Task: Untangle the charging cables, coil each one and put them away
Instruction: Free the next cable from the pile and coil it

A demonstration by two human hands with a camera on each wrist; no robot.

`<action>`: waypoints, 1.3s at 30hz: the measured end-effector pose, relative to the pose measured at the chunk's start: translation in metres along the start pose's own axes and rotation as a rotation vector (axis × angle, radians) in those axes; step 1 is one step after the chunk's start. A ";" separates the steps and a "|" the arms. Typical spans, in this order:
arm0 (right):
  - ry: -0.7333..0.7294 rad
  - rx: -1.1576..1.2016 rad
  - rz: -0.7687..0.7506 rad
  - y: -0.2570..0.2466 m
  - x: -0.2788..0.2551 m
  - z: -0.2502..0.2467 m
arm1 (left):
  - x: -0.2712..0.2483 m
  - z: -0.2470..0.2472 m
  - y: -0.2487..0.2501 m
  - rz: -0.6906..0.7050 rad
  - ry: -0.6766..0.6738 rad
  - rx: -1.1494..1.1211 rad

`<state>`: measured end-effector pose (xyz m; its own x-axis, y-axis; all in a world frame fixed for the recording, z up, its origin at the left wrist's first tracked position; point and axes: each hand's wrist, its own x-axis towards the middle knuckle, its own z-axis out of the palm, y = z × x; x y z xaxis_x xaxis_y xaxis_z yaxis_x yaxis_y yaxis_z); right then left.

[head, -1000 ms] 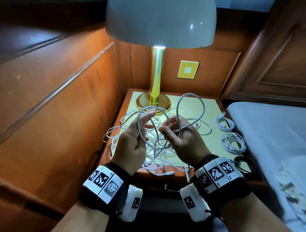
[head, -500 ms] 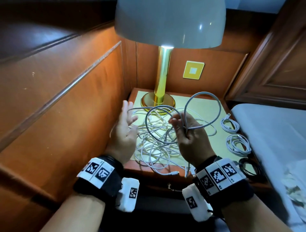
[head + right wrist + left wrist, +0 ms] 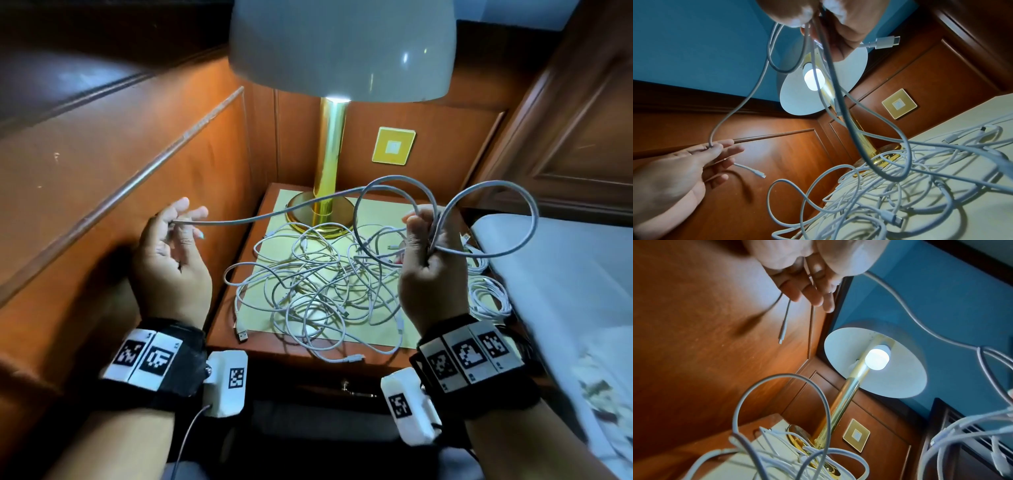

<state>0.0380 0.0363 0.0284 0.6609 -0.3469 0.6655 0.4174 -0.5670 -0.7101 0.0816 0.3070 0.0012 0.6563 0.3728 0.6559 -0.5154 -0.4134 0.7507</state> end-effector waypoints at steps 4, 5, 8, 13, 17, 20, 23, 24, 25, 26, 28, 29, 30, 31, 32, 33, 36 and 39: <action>-0.031 0.049 -0.018 -0.013 0.001 -0.004 | -0.009 -0.008 0.017 0.160 -0.028 0.148; -0.044 0.052 -0.013 -0.016 0.001 -0.005 | -0.012 -0.007 0.022 0.188 -0.044 0.180; -0.106 0.076 0.028 -0.026 0.000 -0.010 | -0.017 -0.004 0.041 0.250 -0.123 0.217; -0.170 0.204 0.204 -0.048 -0.015 -0.031 | -0.032 -0.014 0.077 0.212 -0.297 0.090; -0.295 0.235 0.343 -0.067 -0.048 -0.055 | -0.053 -0.032 0.121 0.064 -0.370 -0.213; -0.500 0.160 0.471 -0.082 -0.072 -0.072 | -0.060 -0.049 0.166 0.016 -0.395 -0.385; -0.858 -0.031 0.575 -0.094 -0.089 -0.097 | -0.067 -0.059 0.194 -0.070 -0.481 -0.516; -0.978 -0.139 0.575 -0.099 -0.095 -0.106 | -0.071 -0.061 0.199 -0.134 -0.541 -0.580; -1.089 -0.292 0.538 -0.102 -0.101 -0.117 | -0.077 -0.063 0.205 -0.197 -0.598 -0.627; -1.181 -0.462 0.485 -0.106 -0.106 -0.128 | -0.083 -0.063 0.210 -0.239 -0.639 -0.642; -1.222 -0.704 0.410 -0.112 -0.109 -0.149 | -0.096 -0.060 0.219 -0.240 -0.674 -0.583; -1.174 -0.717 0.406 -0.114 -0.108 -0.160 | -0.102 -0.056 0.221 -0.214 -0.684 -0.532; -1.093 -0.645 0.425 -0.114 -0.105 -0.171 | -0.109 -0.051 0.222 -0.180 -0.698 -0.482; -0.978 -0.519 0.459 -0.113 -0.102 -0.181 | -0.115 -0.045 0.223 -0.143 -0.722 -0.433; -0.848 -0.362 0.497 -0.113 -0.101 -0.190 | -0.120 -0.039 0.222 -0.110 -0.753 -0.379; -0.731 -0.196 0.538 -0.113 -0.102 -0.197 | -0.127 -0.031 0.222 -0.075 -0.784 -0.320; -0.589 0.140 0.589 -0.109 -0.114 -0.208 | -0.145 -0.009 0.220 0.146 -0.810 -0.154; -0.588 0.289 0.611 -0.103 -0.124 -0.207 | -0.153 0.015 0.214 0.395 -0.773 -0.066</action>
<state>-0.2156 -0.0167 0.0665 0.9989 -0.0429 -0.0169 -0.0240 -0.1710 -0.9850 -0.1211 0.1495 0.0602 0.6008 -0.4661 0.6495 -0.7993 -0.3355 0.4986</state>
